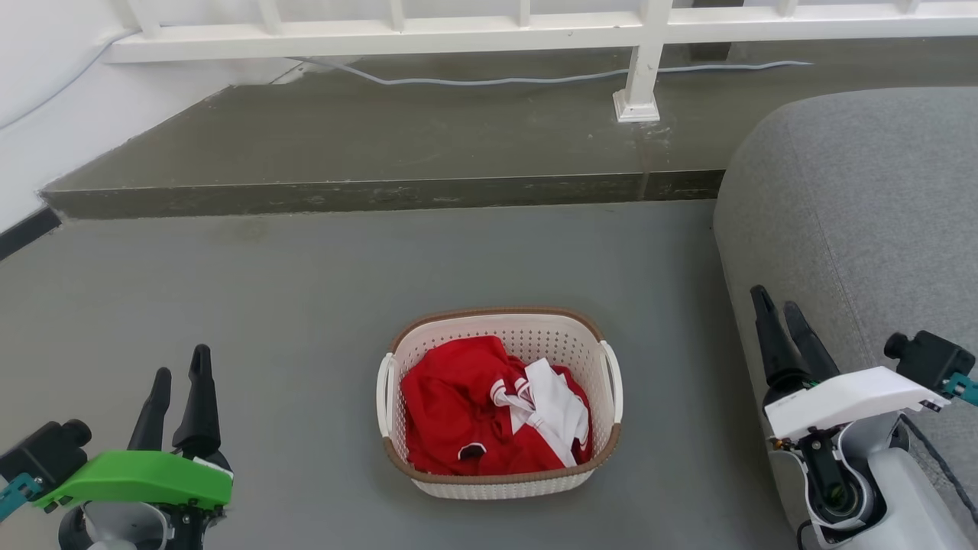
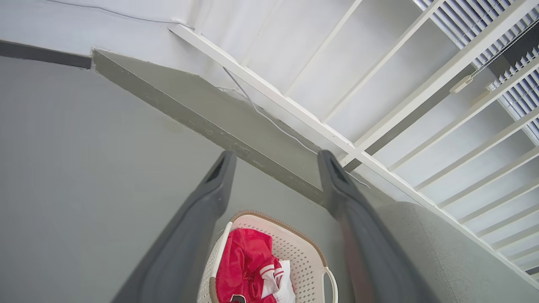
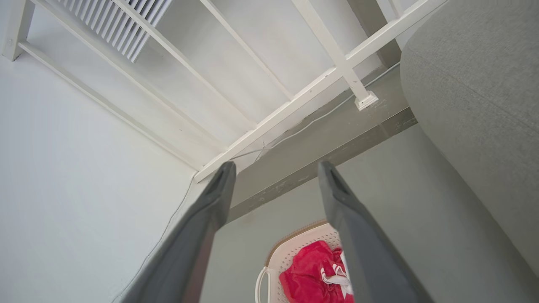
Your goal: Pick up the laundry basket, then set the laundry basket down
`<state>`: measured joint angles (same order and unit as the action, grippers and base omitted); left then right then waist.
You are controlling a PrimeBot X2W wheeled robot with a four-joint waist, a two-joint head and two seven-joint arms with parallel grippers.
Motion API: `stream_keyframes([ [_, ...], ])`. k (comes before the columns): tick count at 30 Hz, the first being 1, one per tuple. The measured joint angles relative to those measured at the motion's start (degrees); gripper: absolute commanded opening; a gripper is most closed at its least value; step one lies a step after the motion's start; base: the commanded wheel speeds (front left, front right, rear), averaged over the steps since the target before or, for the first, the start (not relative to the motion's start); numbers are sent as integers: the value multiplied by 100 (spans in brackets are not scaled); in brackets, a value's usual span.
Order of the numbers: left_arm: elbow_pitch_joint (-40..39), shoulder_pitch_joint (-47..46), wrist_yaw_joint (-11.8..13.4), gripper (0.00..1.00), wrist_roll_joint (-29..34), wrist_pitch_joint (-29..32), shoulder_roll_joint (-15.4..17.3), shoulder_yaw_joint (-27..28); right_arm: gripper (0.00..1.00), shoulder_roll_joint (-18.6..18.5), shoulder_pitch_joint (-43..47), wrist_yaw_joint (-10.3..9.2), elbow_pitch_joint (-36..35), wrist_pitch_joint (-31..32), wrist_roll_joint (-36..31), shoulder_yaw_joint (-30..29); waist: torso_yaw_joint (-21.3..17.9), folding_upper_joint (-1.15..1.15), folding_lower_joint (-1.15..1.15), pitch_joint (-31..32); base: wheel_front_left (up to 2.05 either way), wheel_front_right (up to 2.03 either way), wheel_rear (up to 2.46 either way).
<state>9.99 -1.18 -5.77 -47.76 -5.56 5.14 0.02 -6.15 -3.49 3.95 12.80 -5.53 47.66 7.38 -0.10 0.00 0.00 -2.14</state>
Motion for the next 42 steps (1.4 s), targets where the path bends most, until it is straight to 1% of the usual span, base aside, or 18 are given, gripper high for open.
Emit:
stream_keyframes([
  [8, -91, -1, -1, 100, 609, -160, -27, -4, 100, -1, -63, -7, -54, -158, -641, 130, -1, 0, 0, -22, 0, 0, 0],
  [12, -124, -4, -2, 100, 842, -236, -57, -3, 100, 0, -76, -46, -76, -235, -940, 196, 0, 0, 0, -21, 0, 0, 0],
  [17, -172, -4, -25, 100, 1344, -359, -65, 2, 100, 0, -77, -48, -94, -355, -1383, 279, -1, 0, 0, -17, 0, 0, 0],
  [20, -203, -4, -35, 100, 1504, -416, -75, 2, 100, -1, -77, -53, -94, -404, -1623, 309, 0, 0, 0, -22, 0, 0, 0],
  [27, -298, -6, -63, 100, 2087, -547, -76, 15, 100, 0, -85, -55, -130, -557, -2128, 376, 2, 0, 0, -51, 0, 0, 0],
  [31, -336, -13, -76, 100, 2258, -617, -77, 27, 100, 0, -107, -57, -137, -610, -2379, 404, 5, 0, 0, -64, 0, 0, 0],
  [41, -452, -68, -85, 100, 3003, -808, -79, 84, 100, 0, -184, -64, -185, -808, -3163, 490, -1, 0, 0, -112, 0, 0, 0],
  [42, -470, -70, -85, 100, 3116, -836, -79, 87, 100, 0, -202, -104, -200, -828, -3237, 498, -3, 0, 0, -116, 0, 0, 0],
])
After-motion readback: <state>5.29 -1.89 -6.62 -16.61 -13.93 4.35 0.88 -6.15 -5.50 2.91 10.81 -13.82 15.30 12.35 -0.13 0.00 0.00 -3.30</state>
